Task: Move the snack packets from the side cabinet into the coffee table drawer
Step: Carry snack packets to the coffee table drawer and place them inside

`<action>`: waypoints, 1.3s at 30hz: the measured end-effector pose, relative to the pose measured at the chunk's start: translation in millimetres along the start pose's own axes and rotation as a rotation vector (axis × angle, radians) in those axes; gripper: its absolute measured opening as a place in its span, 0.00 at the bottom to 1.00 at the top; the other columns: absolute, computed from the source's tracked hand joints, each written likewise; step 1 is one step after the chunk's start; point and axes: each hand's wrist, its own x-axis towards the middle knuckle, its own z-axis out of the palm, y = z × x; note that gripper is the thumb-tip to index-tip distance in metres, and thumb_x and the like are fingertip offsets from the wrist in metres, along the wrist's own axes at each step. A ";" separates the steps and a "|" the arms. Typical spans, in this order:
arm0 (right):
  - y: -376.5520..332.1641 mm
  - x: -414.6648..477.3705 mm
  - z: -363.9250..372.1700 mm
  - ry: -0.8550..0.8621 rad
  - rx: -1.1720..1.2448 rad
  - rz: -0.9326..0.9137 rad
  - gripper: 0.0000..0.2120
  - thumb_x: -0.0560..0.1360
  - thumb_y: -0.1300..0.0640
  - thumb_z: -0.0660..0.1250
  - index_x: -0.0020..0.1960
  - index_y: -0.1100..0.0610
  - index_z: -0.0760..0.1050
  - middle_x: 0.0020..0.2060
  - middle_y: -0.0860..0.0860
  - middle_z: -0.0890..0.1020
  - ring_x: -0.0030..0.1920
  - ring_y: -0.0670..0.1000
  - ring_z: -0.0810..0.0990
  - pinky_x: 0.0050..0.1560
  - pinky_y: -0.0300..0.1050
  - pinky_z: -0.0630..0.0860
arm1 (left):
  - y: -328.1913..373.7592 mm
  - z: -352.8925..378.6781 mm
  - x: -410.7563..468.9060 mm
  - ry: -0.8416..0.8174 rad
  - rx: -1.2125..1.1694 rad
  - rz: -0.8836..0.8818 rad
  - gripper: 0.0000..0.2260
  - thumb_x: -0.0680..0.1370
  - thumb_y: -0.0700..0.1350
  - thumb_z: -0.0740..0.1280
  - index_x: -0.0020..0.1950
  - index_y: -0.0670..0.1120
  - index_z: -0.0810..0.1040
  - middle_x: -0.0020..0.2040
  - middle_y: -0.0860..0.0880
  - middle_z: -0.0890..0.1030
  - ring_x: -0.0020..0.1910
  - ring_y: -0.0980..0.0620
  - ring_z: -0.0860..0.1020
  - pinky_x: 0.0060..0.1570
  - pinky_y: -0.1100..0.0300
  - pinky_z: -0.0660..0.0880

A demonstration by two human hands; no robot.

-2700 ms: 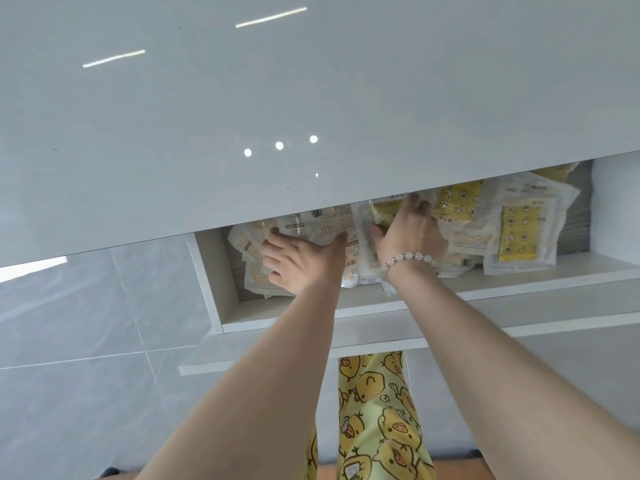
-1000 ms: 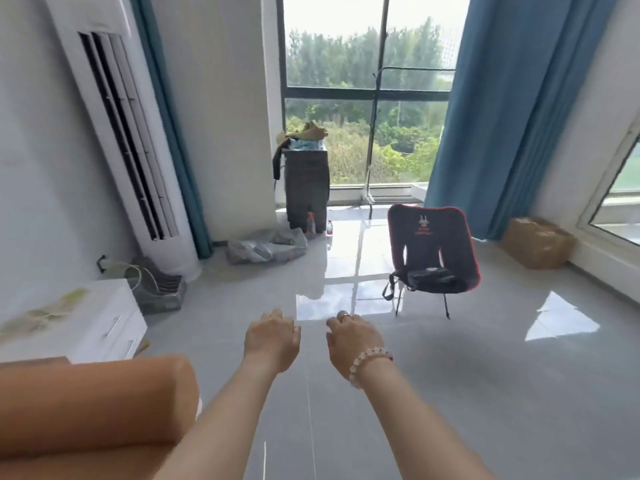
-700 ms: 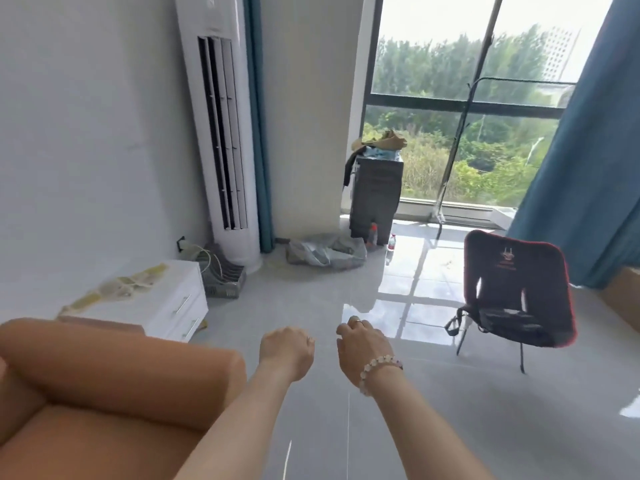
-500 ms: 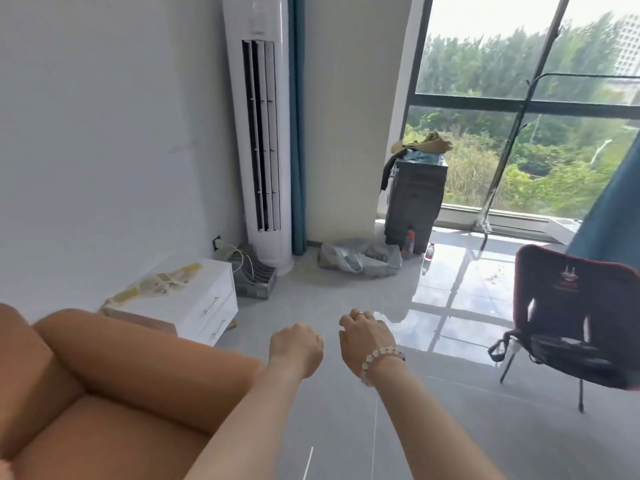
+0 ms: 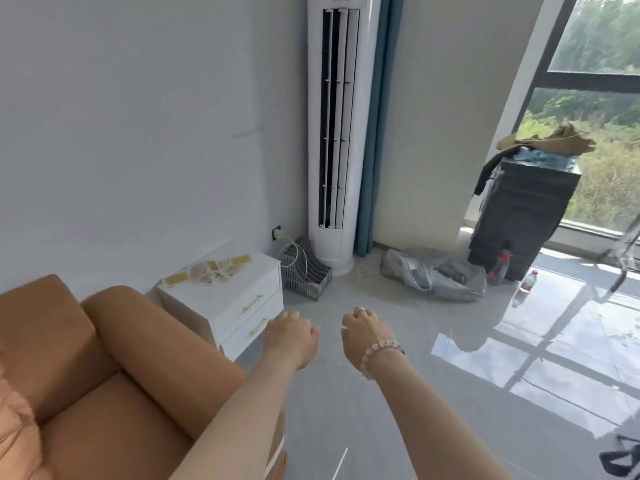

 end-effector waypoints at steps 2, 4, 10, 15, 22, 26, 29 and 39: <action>-3.4 20.8 5.0 -0.038 0.008 -0.060 0.17 0.82 0.54 0.51 0.67 0.58 0.68 0.66 0.55 0.69 0.68 0.53 0.66 0.63 0.47 0.68 | -3.8 -0.1 13.8 -0.011 -0.007 -0.042 0.21 0.83 0.51 0.48 0.65 0.44 0.74 0.64 0.44 0.73 0.65 0.44 0.69 0.62 0.51 0.65; -9.3 38.4 7.9 -0.062 0.021 -0.122 0.17 0.82 0.55 0.52 0.68 0.59 0.67 0.66 0.55 0.68 0.68 0.53 0.65 0.63 0.47 0.68 | -6.4 0.9 21.6 -0.031 0.002 -0.067 0.21 0.82 0.51 0.48 0.65 0.43 0.74 0.64 0.44 0.73 0.64 0.44 0.69 0.61 0.51 0.66; -17.1 102.6 5.4 -0.037 0.042 -0.226 0.17 0.81 0.56 0.52 0.68 0.59 0.67 0.66 0.55 0.68 0.68 0.53 0.64 0.62 0.46 0.68 | -34.6 -1.9 67.9 -0.002 0.029 -0.191 0.21 0.83 0.51 0.48 0.64 0.44 0.74 0.63 0.44 0.74 0.63 0.44 0.70 0.59 0.52 0.67; -13.6 163.3 12.1 -0.069 0.017 -0.233 0.17 0.81 0.56 0.52 0.67 0.58 0.68 0.65 0.55 0.69 0.67 0.54 0.66 0.63 0.47 0.68 | -46.6 9.9 129.5 -0.054 -0.014 -0.238 0.20 0.83 0.50 0.48 0.65 0.44 0.74 0.63 0.45 0.74 0.64 0.44 0.71 0.59 0.53 0.67; -18.7 286.4 2.8 -0.113 -0.068 -0.289 0.17 0.81 0.54 0.51 0.65 0.58 0.70 0.63 0.55 0.72 0.65 0.55 0.67 0.62 0.49 0.70 | -80.7 13.9 235.9 -0.095 -0.079 -0.304 0.19 0.82 0.50 0.50 0.65 0.45 0.74 0.64 0.46 0.74 0.64 0.45 0.71 0.59 0.55 0.68; -29.7 353.4 -3.1 -0.117 -0.072 -0.313 0.18 0.82 0.54 0.49 0.64 0.59 0.71 0.62 0.55 0.73 0.64 0.55 0.69 0.63 0.49 0.69 | -119.4 8.8 288.3 -0.086 -0.079 -0.385 0.19 0.83 0.50 0.48 0.64 0.45 0.73 0.62 0.47 0.75 0.62 0.46 0.72 0.57 0.56 0.68; -29.2 389.3 -0.7 -0.119 -0.070 -0.327 0.18 0.82 0.54 0.49 0.64 0.59 0.71 0.61 0.56 0.73 0.63 0.55 0.69 0.63 0.49 0.68 | -133.8 4.0 321.0 -0.098 -0.037 -0.394 0.20 0.83 0.50 0.48 0.64 0.44 0.73 0.61 0.47 0.75 0.61 0.47 0.72 0.56 0.56 0.69; -27.5 510.9 -1.9 -0.104 -0.064 -0.419 0.18 0.82 0.54 0.49 0.66 0.59 0.69 0.63 0.55 0.72 0.65 0.54 0.67 0.62 0.48 0.67 | -162.1 10.7 407.3 -0.089 0.017 -0.515 0.18 0.83 0.51 0.47 0.61 0.45 0.72 0.59 0.49 0.76 0.59 0.49 0.74 0.54 0.58 0.70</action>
